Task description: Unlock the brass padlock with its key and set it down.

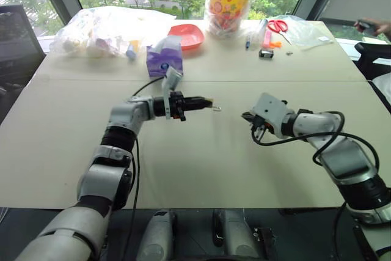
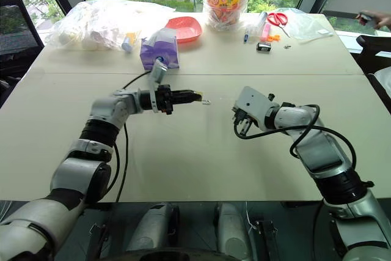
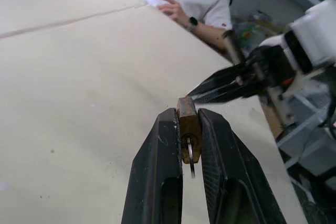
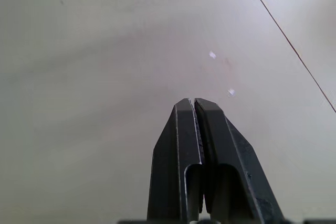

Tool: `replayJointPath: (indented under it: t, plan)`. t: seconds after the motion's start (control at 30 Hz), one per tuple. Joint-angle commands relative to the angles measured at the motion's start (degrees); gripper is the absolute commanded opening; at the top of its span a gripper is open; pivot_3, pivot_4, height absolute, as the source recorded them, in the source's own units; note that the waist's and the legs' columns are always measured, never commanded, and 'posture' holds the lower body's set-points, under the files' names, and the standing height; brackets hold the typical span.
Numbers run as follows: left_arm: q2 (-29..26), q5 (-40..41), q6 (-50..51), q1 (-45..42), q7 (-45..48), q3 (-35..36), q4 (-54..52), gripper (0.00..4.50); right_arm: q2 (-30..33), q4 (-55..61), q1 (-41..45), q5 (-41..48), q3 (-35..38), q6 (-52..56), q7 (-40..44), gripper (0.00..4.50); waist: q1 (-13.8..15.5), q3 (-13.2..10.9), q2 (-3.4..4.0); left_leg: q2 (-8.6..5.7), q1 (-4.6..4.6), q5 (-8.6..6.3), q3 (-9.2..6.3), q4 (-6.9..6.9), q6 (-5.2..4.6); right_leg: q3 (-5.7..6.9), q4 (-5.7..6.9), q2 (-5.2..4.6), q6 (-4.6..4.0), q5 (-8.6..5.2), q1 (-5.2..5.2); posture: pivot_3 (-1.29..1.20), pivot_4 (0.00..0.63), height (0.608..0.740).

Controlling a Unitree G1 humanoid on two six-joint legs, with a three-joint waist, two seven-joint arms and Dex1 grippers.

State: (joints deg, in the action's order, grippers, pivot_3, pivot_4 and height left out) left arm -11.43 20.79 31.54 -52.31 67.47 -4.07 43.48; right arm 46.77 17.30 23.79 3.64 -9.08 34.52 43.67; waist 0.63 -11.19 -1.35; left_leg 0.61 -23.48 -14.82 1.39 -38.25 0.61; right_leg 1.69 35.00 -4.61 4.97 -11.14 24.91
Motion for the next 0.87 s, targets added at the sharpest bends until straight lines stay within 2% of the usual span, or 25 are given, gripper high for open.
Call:
replayJointPath:
  t: [0.03, 0.17, 0.23, 0.43, 0.5, 0.67, 0.77, 0.87]
  plan:
    - [2.4, -2.7, -3.6, -3.2, -1.2, -1.1, 4.7, 0.00, 1.1, 5.7, 0.1, 0.6, 2.6, 0.7, 0.5, 0.05, -0.1, 0.0, -0.01, 0.01, 0.00, 0.00, 0.01, 0.00, 0.00, 0.00, 0.00, 0.01, 0.00, 0.00, 0.01, 0.00, 0.150, 0.740]
    - [5.8, -3.9, -5.2, -7.4, -3.1, 0.3, 13.7, 0.00, 1.4, 9.5, -0.8, 0.2, 2.9, 2.9, 0.2, 0.05, 0.1, 0.0, -0.02, 0.04, 0.00, 0.00, -0.02, -0.01, 0.00, 0.02, 0.01, 0.04, -0.09, -0.05, 0.02, 0.00, 0.150, 0.740]
    - [6.5, -4.7, -7.0, -8.7, -3.9, 0.8, 16.8, 1.05, 1.2, 10.6, -1.1, 0.0, 3.0, 3.7, -0.1, 0.00, 0.1, 0.0, -0.02, 0.04, 0.00, 0.00, -0.02, -0.01, 0.00, 0.02, 0.00, 0.02, -0.09, -0.06, 0.01, 0.00, 0.150, 0.740]
    - [6.4, -9.4, -12.6, -9.9, -2.9, -0.9, 21.1, 3.41, 1.1, 12.6, -2.8, -0.2, 3.6, 5.4, -1.2, 0.00, 0.1, 0.0, -0.02, 0.03, -0.01, -0.01, -0.01, 0.00, -0.01, 0.02, -0.02, 0.00, -0.09, -0.05, 0.01, 0.00, 0.150, 0.740]
    - [5.8, -11.0, -14.7, -9.8, -3.3, -1.3, 21.3, 3.41, 1.2, 12.6, -2.9, -0.2, 3.7, 5.5, -1.3, 0.00, 0.1, 0.0, -0.02, 0.03, -0.01, -0.01, -0.01, -0.01, -0.01, 0.02, -0.02, 0.00, -0.10, -0.05, 0.00, 0.00, 0.150, 0.740]
    - [1.3, -8.2, -13.3, -9.3, -0.2, 2.5, 16.0, 3.41, 1.4, 12.8, -3.7, -0.2, 4.9, 5.8, -1.8, 0.00, -0.1, 0.0, -0.02, 0.08, 0.02, -0.01, -0.01, -0.01, -0.01, 0.03, 0.00, 0.03, -0.12, -0.05, 0.02, 0.00, 0.150, 0.740]
    - [-3.7, -5.5, -9.1, -4.7, 1.4, 4.6, 4.4, 3.41, -0.5, 12.1, -4.7, 0.6, 7.3, 6.1, -3.7, 0.00, -0.2, 0.0, -0.02, 0.12, 0.00, -0.01, 0.00, 0.02, -0.01, 0.02, 0.01, 0.03, -0.11, -0.05, 0.05, 0.00, 0.150, 0.740]
    - [-7.1, -3.6, -4.2, 1.4, -1.9, 6.6, -7.8, 3.41, -6.3, 9.9, -4.9, 1.9, 11.3, 6.8, -8.7, 0.00, -0.2, 0.0, -0.01, 0.13, 0.01, -0.01, 0.00, 0.04, -0.01, 0.02, 0.01, 0.01, 0.02, 0.03, 0.03, 0.00, 0.150, 0.740]
